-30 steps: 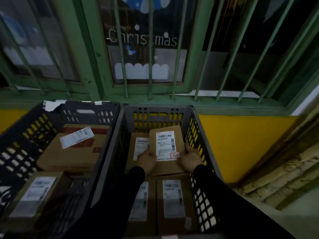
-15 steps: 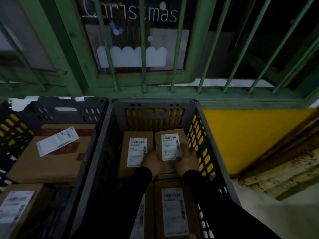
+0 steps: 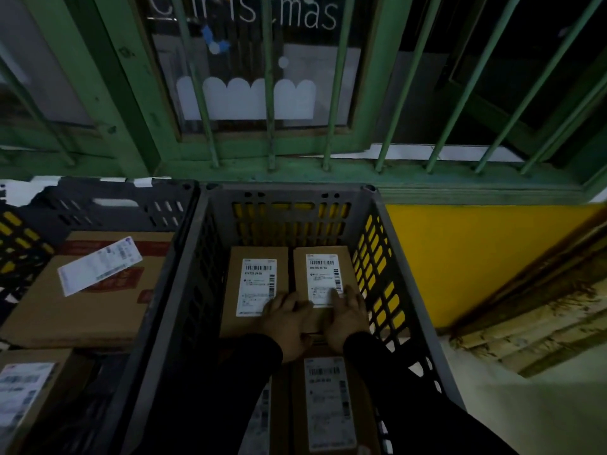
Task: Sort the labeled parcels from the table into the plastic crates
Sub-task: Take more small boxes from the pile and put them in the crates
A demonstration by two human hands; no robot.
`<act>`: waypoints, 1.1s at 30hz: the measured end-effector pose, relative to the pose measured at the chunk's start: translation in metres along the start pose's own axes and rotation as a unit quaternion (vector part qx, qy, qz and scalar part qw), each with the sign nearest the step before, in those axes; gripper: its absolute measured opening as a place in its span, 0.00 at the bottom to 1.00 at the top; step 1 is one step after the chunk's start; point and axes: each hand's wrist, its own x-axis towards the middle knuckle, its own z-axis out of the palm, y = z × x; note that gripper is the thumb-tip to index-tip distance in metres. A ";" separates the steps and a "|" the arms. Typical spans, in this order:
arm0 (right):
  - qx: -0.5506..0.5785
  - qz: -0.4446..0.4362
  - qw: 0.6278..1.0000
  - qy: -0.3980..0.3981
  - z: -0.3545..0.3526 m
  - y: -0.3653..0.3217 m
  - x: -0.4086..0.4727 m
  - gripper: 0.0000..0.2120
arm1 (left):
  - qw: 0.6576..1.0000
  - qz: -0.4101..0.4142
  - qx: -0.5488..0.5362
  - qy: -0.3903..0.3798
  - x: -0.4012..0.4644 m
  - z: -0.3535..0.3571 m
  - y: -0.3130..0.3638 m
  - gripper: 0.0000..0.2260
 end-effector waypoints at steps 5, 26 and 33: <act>0.031 -0.004 0.999 0.034 -0.005 -0.003 -0.002 0.30 | 0.999 -0.009 -0.035 0.017 -0.007 -0.010 0.002 0.28; 0.590 -0.086 0.747 0.295 -0.134 -0.005 -0.230 0.18 | 0.707 0.087 -0.653 0.256 -0.155 -0.153 0.093 0.14; 0.662 -0.121 0.660 0.335 -0.152 0.076 -0.330 0.18 | 0.687 0.206 -0.675 0.171 -0.212 -0.145 0.197 0.14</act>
